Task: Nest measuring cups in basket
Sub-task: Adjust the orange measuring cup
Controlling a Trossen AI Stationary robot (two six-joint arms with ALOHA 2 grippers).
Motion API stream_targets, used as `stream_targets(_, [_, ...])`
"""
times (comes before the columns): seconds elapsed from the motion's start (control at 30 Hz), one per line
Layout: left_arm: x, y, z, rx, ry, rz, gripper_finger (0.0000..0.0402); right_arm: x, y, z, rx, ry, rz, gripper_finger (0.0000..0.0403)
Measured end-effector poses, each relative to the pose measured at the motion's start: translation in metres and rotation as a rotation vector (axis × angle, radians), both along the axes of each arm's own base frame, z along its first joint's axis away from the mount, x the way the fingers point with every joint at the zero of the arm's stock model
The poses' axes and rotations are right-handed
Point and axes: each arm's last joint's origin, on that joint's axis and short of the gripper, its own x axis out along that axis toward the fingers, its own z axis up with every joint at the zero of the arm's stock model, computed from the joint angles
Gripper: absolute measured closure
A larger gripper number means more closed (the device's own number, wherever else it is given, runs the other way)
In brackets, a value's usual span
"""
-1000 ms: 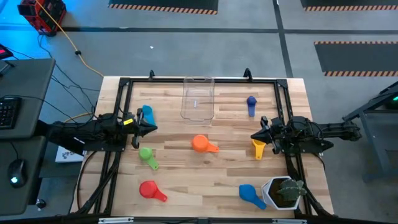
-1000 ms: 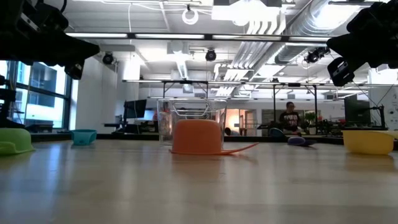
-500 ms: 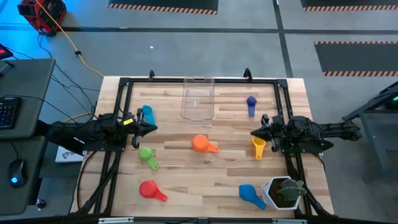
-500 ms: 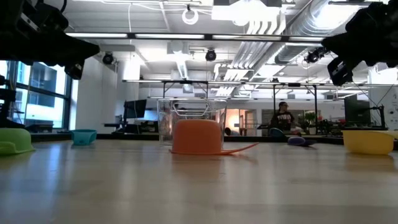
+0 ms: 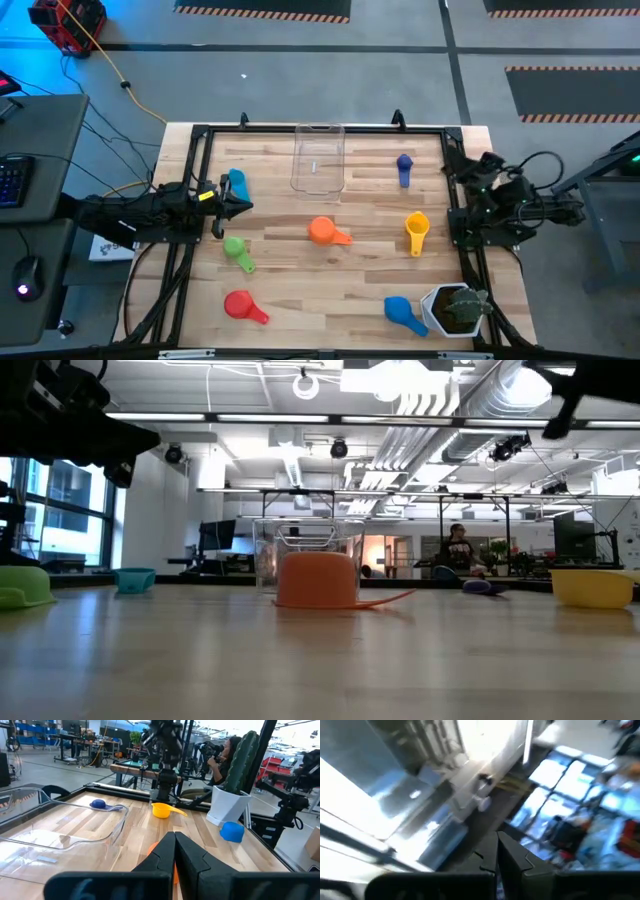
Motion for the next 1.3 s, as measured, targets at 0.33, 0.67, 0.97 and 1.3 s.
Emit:
stream_targets(0.33, [0.0, 0.0, 0.0, 0.0, 0.0, 0.0, 0.0401, 0.06, 0.008, 0.078, -0.169, 0.425, 0.114, 0.0386])
stream_targets(0.67, [0.0, 0.0, 0.0, 0.0, 0.0, 0.0, 0.0401, 0.075, 0.018, 0.037, 0.599, 1.548, 0.499, 0.021])
stream_targets(0.97, [0.0, 0.0, 0.0, 0.0, 0.0, 0.0, 0.0401, 0.067, 0.051, -0.023, 1.038, 1.749, 0.426, 0.0151])
stream_targets(1.3, [0.0, 0.0, 0.0, 0.0, 0.0, 0.0, 0.0401, 0.059, 0.053, -0.064, 1.171, 1.607, 0.121, 0.0151])
